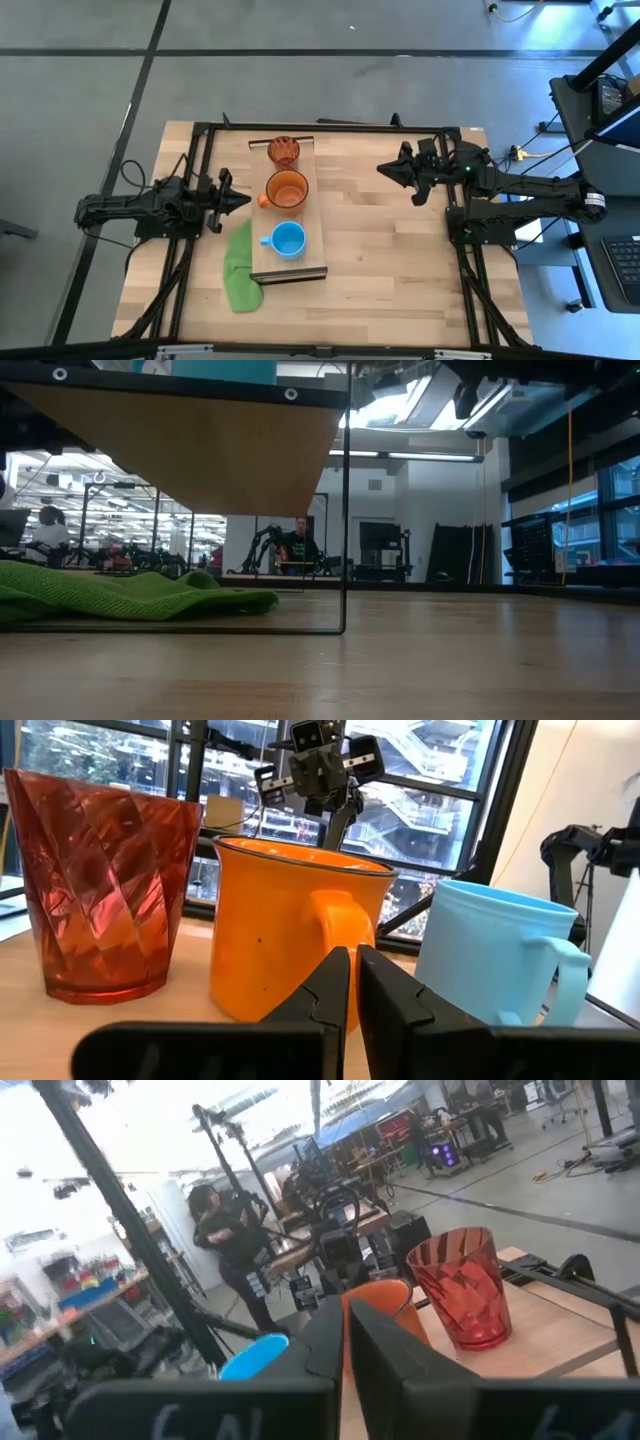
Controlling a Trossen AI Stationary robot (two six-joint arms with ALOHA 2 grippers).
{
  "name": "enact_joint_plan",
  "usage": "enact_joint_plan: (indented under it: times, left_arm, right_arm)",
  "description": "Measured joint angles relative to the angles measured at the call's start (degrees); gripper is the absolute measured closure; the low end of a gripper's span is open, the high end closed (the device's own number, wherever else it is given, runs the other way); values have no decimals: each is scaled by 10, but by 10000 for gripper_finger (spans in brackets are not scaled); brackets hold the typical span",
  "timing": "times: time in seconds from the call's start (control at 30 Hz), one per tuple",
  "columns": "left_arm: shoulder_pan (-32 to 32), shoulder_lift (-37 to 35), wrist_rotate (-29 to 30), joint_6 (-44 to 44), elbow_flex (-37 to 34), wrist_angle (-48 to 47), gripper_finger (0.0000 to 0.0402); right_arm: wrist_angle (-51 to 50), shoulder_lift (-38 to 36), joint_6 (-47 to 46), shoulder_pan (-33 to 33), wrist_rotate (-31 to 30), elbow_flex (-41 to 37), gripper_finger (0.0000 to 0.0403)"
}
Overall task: Stack small to large cups/mugs on shelf
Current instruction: Return to Home Position
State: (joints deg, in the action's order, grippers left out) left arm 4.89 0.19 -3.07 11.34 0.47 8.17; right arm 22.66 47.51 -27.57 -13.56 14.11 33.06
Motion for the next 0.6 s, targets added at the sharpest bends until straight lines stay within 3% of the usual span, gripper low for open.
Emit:
enact_joint_plan:
  times: [0.2, 0.33, 0.43, 0.6]
  left_arm:
    - [0, 0, 0, -10, 0, 0, 386]
    - [0, 0, 0, -9, 0, 0, 386]
    - [0, 0, 7, -8, 0, 6, 386]
    - [0, 0, 14, 1, 0, 15, 386]
  right_arm:
    - [-8, 2, 22, 0, 7, 0, 380]
    - [84, 4, 69, 6, 93, -3, 380]
    - [158, -11, 40, 0, 164, -42, 380]
    - [279, -53, -9, -5, 148, -146, 380]
